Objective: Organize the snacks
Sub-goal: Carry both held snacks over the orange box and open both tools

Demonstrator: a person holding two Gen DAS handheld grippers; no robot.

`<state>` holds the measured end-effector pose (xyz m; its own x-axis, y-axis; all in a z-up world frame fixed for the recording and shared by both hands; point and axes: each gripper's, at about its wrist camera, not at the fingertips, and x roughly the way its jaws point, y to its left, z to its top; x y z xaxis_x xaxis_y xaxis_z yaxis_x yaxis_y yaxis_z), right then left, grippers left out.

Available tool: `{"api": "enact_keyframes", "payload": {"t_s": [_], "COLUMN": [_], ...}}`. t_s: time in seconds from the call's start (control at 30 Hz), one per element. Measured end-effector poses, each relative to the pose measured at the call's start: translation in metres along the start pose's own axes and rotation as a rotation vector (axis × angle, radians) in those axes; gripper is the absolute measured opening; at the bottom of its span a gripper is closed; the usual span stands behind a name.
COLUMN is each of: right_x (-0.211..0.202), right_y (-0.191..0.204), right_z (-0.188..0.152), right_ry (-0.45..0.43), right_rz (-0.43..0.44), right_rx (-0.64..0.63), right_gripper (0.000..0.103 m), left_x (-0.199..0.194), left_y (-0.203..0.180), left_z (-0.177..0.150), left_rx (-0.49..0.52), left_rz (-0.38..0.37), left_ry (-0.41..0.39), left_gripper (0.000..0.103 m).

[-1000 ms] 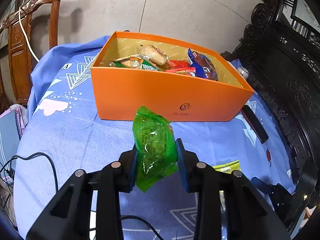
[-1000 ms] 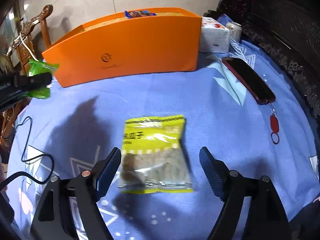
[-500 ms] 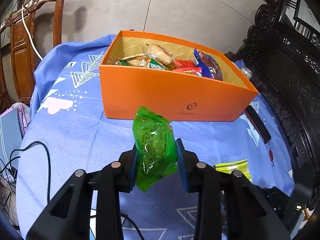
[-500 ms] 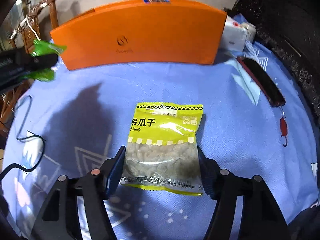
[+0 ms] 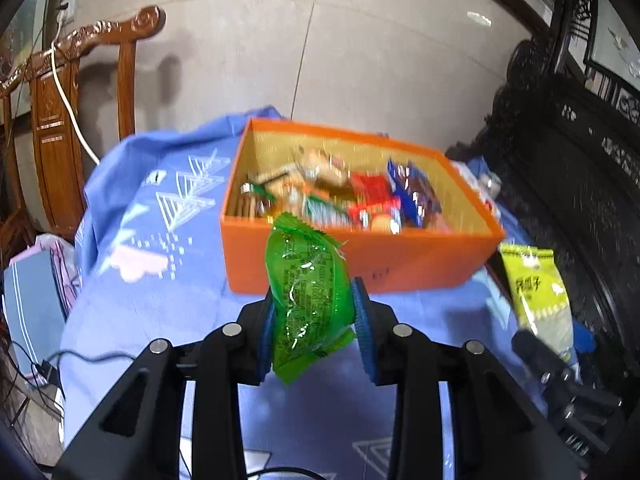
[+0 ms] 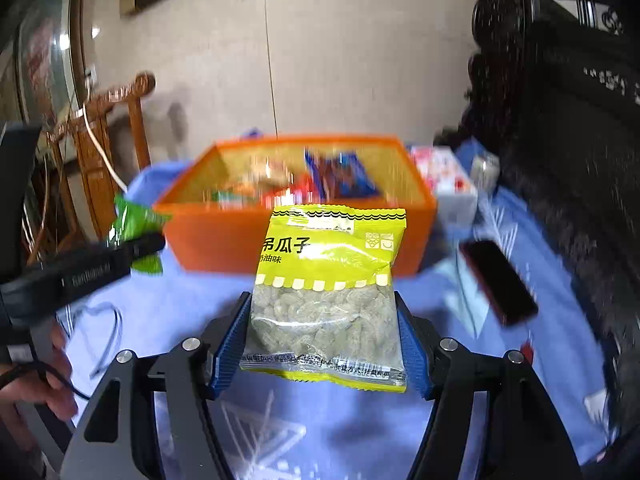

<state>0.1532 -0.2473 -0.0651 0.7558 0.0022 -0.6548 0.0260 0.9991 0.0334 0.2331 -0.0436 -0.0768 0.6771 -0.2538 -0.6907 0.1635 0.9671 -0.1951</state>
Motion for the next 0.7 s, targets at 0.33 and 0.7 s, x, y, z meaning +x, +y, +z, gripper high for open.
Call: {"api": "enact_keyframes", "payload": {"t_s": [0.33, 0.7], "right_x": [0.029, 0.096], "right_y": [0.0, -0.021], "right_z": [0.09, 0.138], "right_ry": [-0.129, -0.056], "right_rz": [0.006, -0.014], "right_rx": [-0.034, 0.028], "right_gripper": [0.068, 0.099], "left_x": [0.0, 0.05], "left_y": [-0.008, -0.017], "left_z": [0.088, 0.141], "left_rx": [0.052, 0.112], "left_rz": [0.018, 0.198], "left_ry": [-0.123, -0.129], "left_gripper": [0.033, 0.099]}}
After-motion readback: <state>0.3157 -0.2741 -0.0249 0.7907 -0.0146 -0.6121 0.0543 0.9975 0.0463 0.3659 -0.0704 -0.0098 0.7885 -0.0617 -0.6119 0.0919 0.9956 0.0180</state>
